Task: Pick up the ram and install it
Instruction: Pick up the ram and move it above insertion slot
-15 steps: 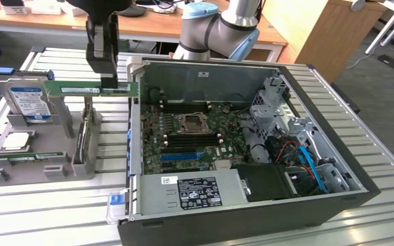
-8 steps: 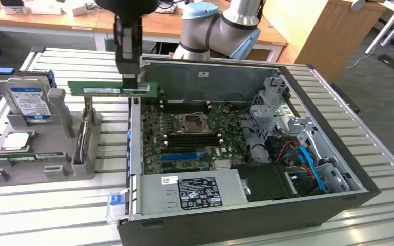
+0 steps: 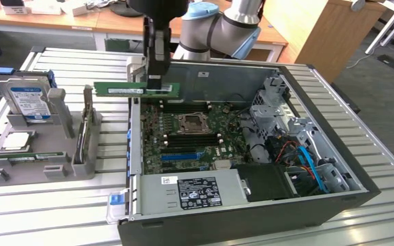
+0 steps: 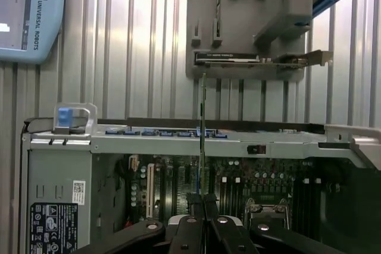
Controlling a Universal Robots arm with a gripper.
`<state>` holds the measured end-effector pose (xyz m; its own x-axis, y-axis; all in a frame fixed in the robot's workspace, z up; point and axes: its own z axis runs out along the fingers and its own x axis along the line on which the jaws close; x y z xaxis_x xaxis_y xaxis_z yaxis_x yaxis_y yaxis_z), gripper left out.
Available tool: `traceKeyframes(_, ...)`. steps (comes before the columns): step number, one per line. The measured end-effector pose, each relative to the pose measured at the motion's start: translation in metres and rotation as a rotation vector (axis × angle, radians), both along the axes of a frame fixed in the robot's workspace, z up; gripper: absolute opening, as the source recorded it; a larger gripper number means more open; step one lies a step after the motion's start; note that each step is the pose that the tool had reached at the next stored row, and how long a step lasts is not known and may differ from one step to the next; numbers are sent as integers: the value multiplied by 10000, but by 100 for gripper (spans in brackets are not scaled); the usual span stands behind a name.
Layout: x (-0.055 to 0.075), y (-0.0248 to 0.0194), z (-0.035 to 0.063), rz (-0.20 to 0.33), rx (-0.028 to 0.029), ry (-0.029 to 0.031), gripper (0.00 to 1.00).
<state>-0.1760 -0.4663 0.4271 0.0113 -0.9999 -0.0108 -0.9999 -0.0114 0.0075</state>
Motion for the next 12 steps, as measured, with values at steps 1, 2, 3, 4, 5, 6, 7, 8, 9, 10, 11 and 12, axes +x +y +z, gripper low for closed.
traceKeyframes(1,45,0,0,3,1,0,12)
traceKeyframes(2,90,0,0,7,1,0,12)
traceKeyframes(3,136,0,-1,13,2,0,12)
traceKeyframes(4,180,0,0,13,2,0,12)
traceKeyframes(5,224,0,0,16,1,0,12)
traceKeyframes(6,273,0,0,21,2,0,12)
traceKeyframes(7,318,0,0,26,3,0,12)
traceKeyframes(8,364,0,0,27,2,0,12)
traceKeyframes(9,408,0,0,31,2,0,12)
traceKeyframes(10,454,0,0,35,4,0,12)
traceKeyframes(11,499,0,0,40,4,0,12)
traceKeyframes(12,541,0,-1,42,5,0,12)
